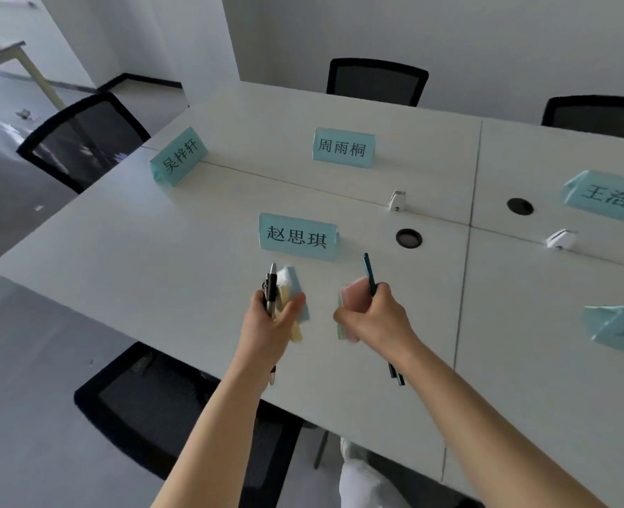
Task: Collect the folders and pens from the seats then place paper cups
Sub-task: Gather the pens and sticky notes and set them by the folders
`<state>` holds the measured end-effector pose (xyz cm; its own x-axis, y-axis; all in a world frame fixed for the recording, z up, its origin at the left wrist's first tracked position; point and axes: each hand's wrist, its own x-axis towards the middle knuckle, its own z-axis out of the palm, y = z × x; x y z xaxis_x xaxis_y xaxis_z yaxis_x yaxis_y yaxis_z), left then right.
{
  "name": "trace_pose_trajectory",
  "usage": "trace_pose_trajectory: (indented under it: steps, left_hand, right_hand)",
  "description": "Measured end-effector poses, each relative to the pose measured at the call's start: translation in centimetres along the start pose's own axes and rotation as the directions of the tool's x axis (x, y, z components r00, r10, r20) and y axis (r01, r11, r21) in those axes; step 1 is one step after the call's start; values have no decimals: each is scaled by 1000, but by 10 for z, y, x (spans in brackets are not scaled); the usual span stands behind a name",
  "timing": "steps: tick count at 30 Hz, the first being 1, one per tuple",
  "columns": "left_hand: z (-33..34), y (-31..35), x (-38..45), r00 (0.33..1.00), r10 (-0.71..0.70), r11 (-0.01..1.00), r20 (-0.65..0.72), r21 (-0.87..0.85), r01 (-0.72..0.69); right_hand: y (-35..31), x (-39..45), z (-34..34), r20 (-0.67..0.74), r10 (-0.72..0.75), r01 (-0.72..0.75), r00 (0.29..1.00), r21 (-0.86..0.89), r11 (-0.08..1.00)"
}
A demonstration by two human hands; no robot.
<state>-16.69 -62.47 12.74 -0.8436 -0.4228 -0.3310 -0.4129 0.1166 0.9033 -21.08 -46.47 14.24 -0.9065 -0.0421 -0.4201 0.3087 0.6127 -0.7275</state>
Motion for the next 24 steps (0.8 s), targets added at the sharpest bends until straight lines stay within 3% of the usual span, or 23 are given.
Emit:
trace_pose_trajectory:
  steps: [13, 24]
  left_hand:
    - [-12, -42, -157, 980, 8, 999, 200, 36, -16]
    - [124, -37, -275, 896, 89, 986, 434, 91, -142]
  right_hand:
    - [92, -180, 10, -159, 135, -97, 978, 227, 969]
    - [220, -288, -98, -389, 309, -147, 868, 393, 908]
